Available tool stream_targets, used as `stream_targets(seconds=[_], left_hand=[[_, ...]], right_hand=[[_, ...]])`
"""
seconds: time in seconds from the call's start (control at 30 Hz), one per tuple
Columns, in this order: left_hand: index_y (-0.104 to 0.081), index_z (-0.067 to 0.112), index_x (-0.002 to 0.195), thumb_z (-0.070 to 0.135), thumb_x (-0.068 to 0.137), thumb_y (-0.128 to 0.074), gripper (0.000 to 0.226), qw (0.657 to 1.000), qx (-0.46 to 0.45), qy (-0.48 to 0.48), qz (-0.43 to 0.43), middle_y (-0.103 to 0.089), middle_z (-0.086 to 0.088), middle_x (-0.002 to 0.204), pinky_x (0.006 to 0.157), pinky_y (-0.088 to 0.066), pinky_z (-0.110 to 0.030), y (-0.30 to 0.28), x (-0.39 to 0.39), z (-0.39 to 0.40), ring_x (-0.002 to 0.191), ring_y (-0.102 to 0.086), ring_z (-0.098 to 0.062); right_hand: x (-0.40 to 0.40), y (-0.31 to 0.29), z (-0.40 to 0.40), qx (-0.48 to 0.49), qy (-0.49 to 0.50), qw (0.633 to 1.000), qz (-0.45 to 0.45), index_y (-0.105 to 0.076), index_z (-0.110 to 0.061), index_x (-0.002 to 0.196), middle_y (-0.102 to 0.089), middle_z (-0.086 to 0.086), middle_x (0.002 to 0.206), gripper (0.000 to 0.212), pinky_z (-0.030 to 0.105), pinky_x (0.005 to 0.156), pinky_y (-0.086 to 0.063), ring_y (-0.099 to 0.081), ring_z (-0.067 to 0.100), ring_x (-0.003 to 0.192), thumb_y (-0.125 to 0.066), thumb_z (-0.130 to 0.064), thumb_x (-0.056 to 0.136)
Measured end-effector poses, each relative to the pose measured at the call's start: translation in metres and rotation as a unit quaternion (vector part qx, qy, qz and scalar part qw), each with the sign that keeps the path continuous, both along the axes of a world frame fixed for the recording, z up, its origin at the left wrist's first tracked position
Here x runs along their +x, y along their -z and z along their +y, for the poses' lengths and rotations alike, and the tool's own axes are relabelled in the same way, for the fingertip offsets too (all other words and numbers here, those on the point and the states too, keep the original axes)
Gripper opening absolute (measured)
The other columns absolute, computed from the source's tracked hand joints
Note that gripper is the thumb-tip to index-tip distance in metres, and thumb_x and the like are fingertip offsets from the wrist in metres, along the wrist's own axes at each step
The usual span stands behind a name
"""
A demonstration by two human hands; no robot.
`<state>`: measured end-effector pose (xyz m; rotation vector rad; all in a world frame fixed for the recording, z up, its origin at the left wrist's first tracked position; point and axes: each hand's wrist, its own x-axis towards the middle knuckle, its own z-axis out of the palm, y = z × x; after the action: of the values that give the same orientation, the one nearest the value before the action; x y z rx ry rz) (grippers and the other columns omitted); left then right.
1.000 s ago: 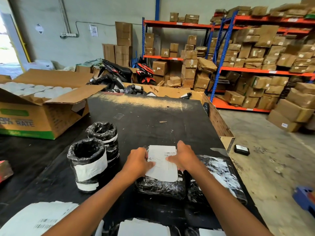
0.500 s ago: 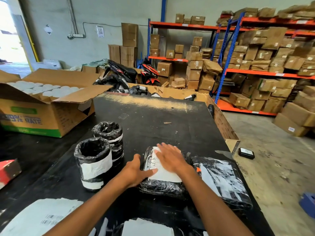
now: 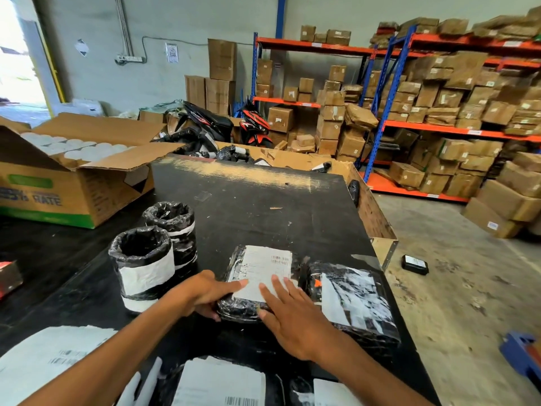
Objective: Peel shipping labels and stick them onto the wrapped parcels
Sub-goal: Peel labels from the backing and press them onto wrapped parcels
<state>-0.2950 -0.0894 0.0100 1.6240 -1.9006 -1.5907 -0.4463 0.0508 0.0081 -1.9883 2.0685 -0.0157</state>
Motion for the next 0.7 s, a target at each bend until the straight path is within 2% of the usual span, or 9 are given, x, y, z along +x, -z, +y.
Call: stream_targets(seconds=[0.07,0.13,0.2,0.3,0.4,0.5,0.57,0.63,0.7], left_hand=[[-0.061,-0.001,0.111,0.057,0.055,-0.082,0.084,0.999,0.040,-0.016,0.020,-0.070,-0.010,0.083,0.046,-0.051,-0.023,0.000,0.003,0.002,0.051,-0.063,-0.014],[-0.067,0.008,0.094,0.057,0.049,-0.083,0.069,0.994,0.086,-0.036,0.049,-0.064,-0.004,0.066,0.042,-0.041,-0.020,0.001,0.002,0.009,0.047,-0.052,-0.011],[-0.065,0.014,0.083,0.055,0.059,-0.080,0.049,0.991,0.103,-0.056,0.067,-0.056,0.001,0.057,0.042,-0.034,-0.018,0.001,-0.001,0.016,0.046,-0.043,-0.009],[-0.068,0.011,0.087,0.045,0.069,-0.078,0.039,0.985,0.089,-0.090,0.114,-0.062,-0.002,0.062,0.043,-0.042,-0.020,-0.003,-0.005,0.025,0.052,-0.053,-0.012],[-0.070,0.005,0.097,0.031,0.072,-0.079,0.037,0.969,0.086,-0.129,0.191,-0.071,-0.004,0.071,0.043,-0.051,-0.020,-0.011,-0.004,0.034,0.061,-0.064,-0.012],[-0.070,0.008,0.097,0.030,0.073,-0.077,0.033,0.957,0.090,-0.147,0.232,-0.071,-0.007,0.083,0.045,-0.052,-0.021,-0.021,0.004,0.048,0.070,-0.063,-0.015],[-0.070,0.010,0.099,0.031,0.073,-0.076,0.034,0.952,0.097,-0.133,0.258,-0.072,-0.007,0.089,0.048,-0.052,-0.023,-0.029,0.015,0.060,0.076,-0.063,-0.016],[-0.071,0.010,0.102,0.033,0.073,-0.076,0.037,0.953,0.083,-0.101,0.274,-0.074,-0.006,0.093,0.056,-0.050,-0.025,-0.040,0.031,0.075,0.079,-0.064,-0.016],[-0.072,0.011,0.102,0.034,0.075,-0.073,0.035,0.953,0.063,-0.068,0.287,-0.076,-0.005,0.092,0.062,-0.050,-0.027,-0.052,0.047,0.092,0.079,-0.065,-0.015]], right_hand=[[-0.010,0.000,0.006,-0.004,-0.039,0.999,-0.031,0.001,-0.026,0.152,0.010,-0.001,0.161,0.084,0.037,0.121,0.003,0.012,0.017,0.148,0.004,-0.066,0.078],[-0.023,0.004,0.007,-0.019,-0.039,0.991,-0.126,-0.010,-0.025,0.152,0.001,-0.006,0.161,0.057,0.037,0.122,-0.003,0.005,0.011,0.148,-0.025,-0.044,0.100],[-0.036,0.007,0.006,-0.037,-0.028,0.971,-0.235,-0.024,-0.026,0.150,-0.010,-0.013,0.159,0.050,0.034,0.122,-0.007,-0.002,0.005,0.147,-0.038,-0.027,0.101],[-0.043,0.010,0.003,-0.057,-0.038,0.963,-0.259,-0.036,-0.028,0.145,-0.017,-0.021,0.151,0.047,0.031,0.121,-0.009,-0.009,0.005,0.147,-0.044,-0.018,0.100],[-0.039,0.003,0.010,-0.089,-0.040,0.953,-0.288,-0.050,-0.027,0.137,-0.030,-0.015,0.152,0.042,0.026,0.119,-0.015,-0.019,0.002,0.144,-0.049,-0.014,0.097],[-0.032,-0.013,0.027,-0.182,0.023,0.913,-0.365,-0.066,-0.021,0.121,-0.050,-0.008,0.142,0.029,0.026,0.116,-0.027,-0.039,0.000,0.133,-0.055,-0.015,0.095],[-0.023,-0.024,0.041,-0.221,0.090,0.887,-0.396,-0.062,-0.025,0.123,-0.051,-0.011,0.138,0.030,0.025,0.111,-0.032,-0.043,0.003,0.130,-0.055,-0.030,0.094],[-0.009,-0.035,0.054,-0.209,0.154,0.861,-0.437,-0.047,-0.030,0.136,-0.045,-0.009,0.144,0.048,0.026,0.106,-0.032,-0.041,0.008,0.131,-0.051,-0.047,0.091],[0.005,-0.047,0.062,-0.182,0.197,0.831,-0.487,-0.031,-0.034,0.146,-0.035,-0.007,0.152,0.062,0.033,0.109,-0.029,-0.034,0.014,0.138,-0.049,-0.054,0.090]])
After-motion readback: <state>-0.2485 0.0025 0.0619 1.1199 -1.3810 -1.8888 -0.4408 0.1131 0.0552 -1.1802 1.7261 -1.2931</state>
